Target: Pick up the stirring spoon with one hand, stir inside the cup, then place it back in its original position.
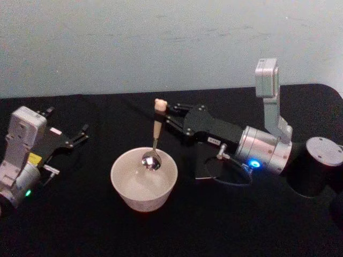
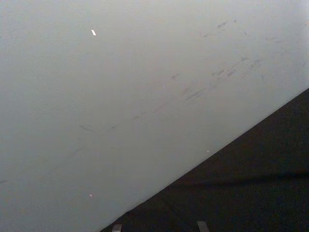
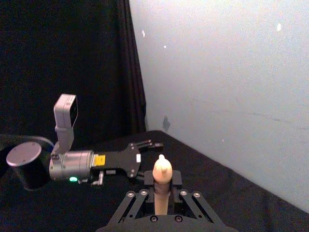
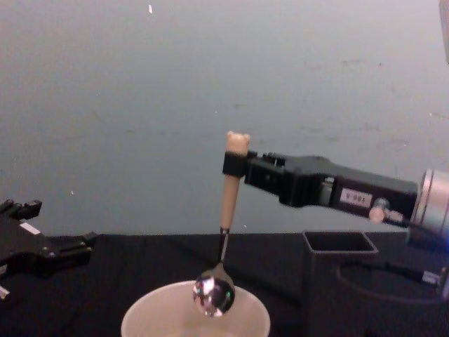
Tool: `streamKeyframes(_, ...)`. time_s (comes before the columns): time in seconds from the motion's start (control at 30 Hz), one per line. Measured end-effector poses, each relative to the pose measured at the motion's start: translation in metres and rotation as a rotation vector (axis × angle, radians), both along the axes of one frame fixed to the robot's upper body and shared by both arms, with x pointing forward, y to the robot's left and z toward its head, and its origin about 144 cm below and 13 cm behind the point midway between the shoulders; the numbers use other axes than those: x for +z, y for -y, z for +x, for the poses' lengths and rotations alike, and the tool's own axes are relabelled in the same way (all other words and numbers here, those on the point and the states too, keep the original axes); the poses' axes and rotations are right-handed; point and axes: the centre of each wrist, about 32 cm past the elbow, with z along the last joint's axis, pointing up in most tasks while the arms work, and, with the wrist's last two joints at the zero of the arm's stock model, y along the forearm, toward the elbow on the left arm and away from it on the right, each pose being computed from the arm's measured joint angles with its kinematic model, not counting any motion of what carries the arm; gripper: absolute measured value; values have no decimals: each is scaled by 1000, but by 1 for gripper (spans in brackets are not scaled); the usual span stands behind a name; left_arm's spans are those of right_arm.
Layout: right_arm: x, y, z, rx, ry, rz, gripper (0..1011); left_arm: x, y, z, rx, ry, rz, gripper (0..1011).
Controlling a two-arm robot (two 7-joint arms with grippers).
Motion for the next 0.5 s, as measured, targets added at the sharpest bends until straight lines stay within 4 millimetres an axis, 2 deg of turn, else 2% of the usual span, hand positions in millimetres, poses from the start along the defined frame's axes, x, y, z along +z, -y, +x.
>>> streamKeyframes(0.5, -19, -5, 1, 7, -7, -56, 205, 0, 0, 0, 0, 0, 0, 1001)
